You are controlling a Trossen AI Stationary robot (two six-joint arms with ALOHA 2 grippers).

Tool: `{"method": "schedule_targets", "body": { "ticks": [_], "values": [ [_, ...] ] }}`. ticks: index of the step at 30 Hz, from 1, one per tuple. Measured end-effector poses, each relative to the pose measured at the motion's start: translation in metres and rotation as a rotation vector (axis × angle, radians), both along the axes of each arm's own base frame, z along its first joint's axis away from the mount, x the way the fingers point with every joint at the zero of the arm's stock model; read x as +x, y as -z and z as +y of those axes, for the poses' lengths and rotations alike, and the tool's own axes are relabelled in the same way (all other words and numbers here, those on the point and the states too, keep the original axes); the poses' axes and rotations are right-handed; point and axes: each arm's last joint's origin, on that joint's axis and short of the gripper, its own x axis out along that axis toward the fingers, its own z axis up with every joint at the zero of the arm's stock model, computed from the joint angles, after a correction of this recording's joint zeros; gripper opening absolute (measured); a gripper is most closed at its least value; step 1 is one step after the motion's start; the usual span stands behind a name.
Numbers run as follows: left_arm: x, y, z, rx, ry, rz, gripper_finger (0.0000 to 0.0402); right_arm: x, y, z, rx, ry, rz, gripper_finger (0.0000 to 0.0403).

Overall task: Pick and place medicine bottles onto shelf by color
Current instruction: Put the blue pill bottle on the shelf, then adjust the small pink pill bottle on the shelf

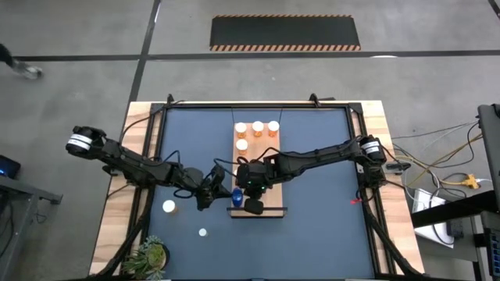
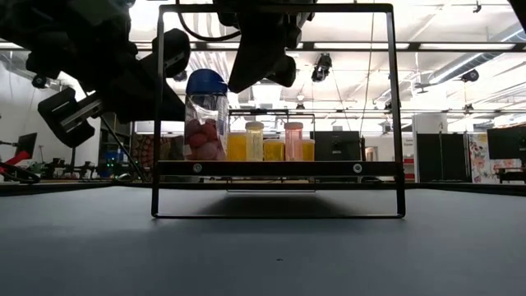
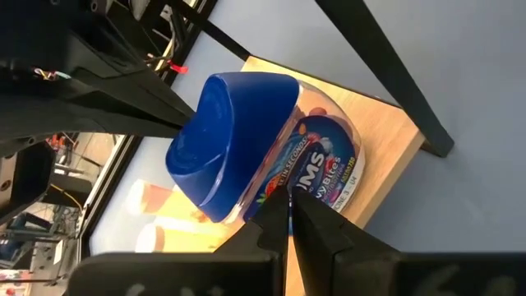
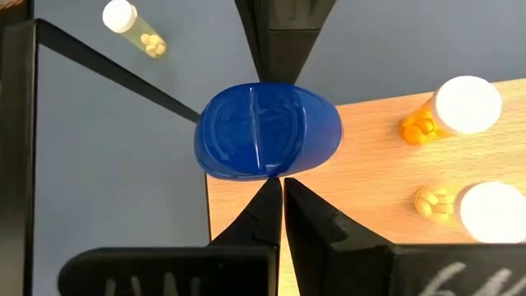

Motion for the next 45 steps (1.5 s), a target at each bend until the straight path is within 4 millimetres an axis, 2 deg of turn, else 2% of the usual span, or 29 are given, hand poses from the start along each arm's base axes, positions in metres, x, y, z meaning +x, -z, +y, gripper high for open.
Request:
{"method": "schedule_targets", "body": {
  "ticks": [15,20,26,35,38,45],
  "values": [
    [-0.001,-0.002,0.0,-0.003,-0.001,-0.01,0.0,-0.001,-0.001,0.0,-0.006,-0.003,0.009,0.0009],
    [-0.005,-0.005,0.001,-0.019,-0.022,-0.025,0.0,-0.008,-0.014,-0.002,-0.058,-0.002,0.021,0.0009],
    [-0.01,-0.014,0.005,-0.03,-0.101,-0.073,0.0,-0.018,-0.02,-0.006,-0.159,-0.024,0.059,0.0009],
    [-0.022,-0.025,0.009,-0.07,-0.157,-0.133,0.0,-0.029,-0.037,-0.01,-0.262,-0.084,0.031,0.0009],
    [-0.027,-0.028,0.01,-0.086,-0.164,-0.158,0.0,-0.034,-0.043,-0.015,-0.274,-0.093,0.04,0.0009],
    [-0.041,-0.029,0.014,-0.094,-0.18,-0.201,0.0,-0.049,-0.042,-0.041,-0.263,-0.015,0.188,0.0009]
  ]
}}
